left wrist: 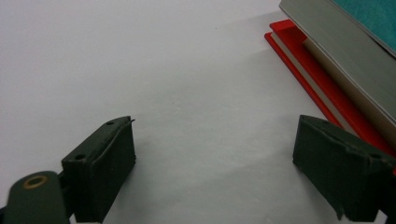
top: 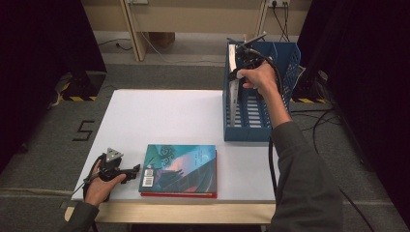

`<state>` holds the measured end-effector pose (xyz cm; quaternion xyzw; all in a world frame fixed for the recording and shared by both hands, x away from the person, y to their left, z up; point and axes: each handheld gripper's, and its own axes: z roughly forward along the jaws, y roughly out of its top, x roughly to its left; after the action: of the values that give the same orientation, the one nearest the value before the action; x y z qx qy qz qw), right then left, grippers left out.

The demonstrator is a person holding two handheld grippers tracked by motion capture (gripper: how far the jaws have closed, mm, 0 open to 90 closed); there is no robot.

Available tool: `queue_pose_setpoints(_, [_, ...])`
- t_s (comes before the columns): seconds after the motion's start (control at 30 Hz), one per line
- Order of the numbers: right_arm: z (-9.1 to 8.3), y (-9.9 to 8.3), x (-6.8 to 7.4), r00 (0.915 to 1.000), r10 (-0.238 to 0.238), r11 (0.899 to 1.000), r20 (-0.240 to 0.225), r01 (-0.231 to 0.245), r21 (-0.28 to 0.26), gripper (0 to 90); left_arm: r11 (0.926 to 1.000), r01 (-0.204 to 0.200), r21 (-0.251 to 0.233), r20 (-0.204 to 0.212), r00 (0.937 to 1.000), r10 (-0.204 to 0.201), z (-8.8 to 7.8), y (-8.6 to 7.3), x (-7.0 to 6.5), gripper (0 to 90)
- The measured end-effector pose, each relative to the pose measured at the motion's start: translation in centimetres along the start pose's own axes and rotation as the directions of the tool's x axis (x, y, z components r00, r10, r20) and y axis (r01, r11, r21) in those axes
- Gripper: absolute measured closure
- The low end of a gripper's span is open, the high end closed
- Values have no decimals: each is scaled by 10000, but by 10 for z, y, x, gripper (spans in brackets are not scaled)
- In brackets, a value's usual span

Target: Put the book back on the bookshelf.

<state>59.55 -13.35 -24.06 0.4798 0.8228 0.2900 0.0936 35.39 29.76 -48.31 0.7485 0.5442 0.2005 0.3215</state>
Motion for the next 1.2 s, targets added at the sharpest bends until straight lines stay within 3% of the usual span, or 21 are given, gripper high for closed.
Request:
queue_pose_setpoints(0.07, [-4,-1,0,9999,101,9999,-99,-101,-66,503,10000,5,-1,4,10000,-5,0,0,0,119])
queue_pose_setpoints(0.23, [-14,-7,4,9996,-173,9998,-229,175,93,515,10000,-3,1,-3,10000,3,0,0,0,119])
queue_pose_setpoints(0.43, [-10,-10,11,9992,-227,9995,-343,234,196,570,10000,-5,0,-7,10000,5,0,0,0,119])
queue_pose_setpoints(0.77, [-9,-7,15,9992,-373,9990,-168,378,255,512,10000,5,0,5,10000,-5,0,0,0,119])
queue_pose_setpoints(0.97, [-25,-10,11,9996,-213,9992,-173,206,-354,402,10000,2,0,3,10000,-2,0,0,0,119])
queue_pose_setpoints(1.2, [-45,-21,8,9997,-137,9961,-215,118,-872,377,10000,7,-2,1,10000,-7,0,0,0,119])
